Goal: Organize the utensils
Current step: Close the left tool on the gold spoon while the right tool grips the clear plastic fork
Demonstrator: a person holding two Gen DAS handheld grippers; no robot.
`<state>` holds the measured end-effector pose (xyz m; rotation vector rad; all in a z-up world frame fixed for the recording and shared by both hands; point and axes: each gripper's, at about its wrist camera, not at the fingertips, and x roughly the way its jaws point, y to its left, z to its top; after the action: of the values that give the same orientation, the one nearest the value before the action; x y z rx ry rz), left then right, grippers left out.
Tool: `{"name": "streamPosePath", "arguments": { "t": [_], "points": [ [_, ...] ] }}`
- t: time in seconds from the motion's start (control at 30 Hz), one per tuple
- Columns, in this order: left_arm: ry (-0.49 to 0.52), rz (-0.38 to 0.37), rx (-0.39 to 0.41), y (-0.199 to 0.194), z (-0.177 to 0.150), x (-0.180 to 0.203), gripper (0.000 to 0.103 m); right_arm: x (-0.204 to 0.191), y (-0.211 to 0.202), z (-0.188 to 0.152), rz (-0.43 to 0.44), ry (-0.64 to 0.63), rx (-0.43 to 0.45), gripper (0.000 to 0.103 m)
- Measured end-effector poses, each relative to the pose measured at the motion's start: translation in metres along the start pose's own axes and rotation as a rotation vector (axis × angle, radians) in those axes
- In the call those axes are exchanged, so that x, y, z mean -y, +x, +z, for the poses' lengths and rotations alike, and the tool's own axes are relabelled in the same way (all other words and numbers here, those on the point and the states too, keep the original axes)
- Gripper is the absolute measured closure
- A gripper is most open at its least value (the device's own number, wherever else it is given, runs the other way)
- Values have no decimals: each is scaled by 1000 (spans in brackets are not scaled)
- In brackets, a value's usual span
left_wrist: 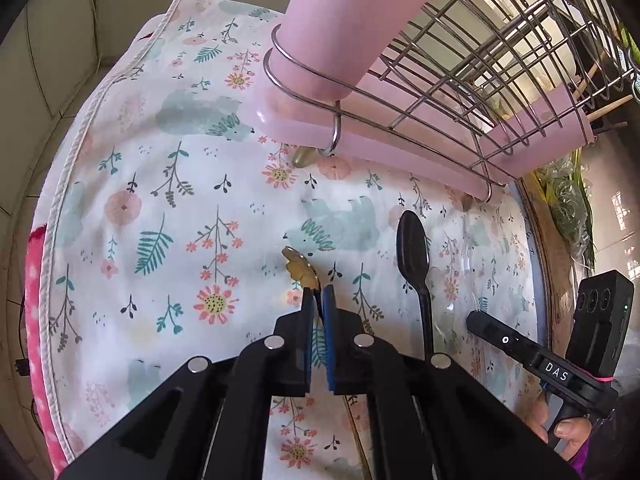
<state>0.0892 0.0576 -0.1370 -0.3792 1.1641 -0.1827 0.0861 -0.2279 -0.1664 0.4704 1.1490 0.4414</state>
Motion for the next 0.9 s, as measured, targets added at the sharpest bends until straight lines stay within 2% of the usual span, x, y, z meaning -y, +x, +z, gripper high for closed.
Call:
{"name": "streamPosePath", "arguments": {
  "t": [0.2,0.3,0.47,0.53,0.6,0.67,0.9],
  "points": [
    [14,14,-28,11,3,5,95,-8,10,13,-17,-34,-77,96],
    [10,13,-40,16,5,10,94,-3,14,25,37,-9,-138,89],
    [14,9,-49,20,10,10,95,4,21,39,84,31,-198,89],
    [30,14,-43,18,8,11,96,1,20,38,72,5,-188,89],
    [46,15,-32,14,7,11,99,-2,19,35,40,-17,-157,98],
    [54,23,-14,12,5,13,103,-1,15,30,42,-23,-126,98],
    [62,-10,81,-20,-2,13,103,-10,-16,15,64,-72,0,98]
  ]
}}
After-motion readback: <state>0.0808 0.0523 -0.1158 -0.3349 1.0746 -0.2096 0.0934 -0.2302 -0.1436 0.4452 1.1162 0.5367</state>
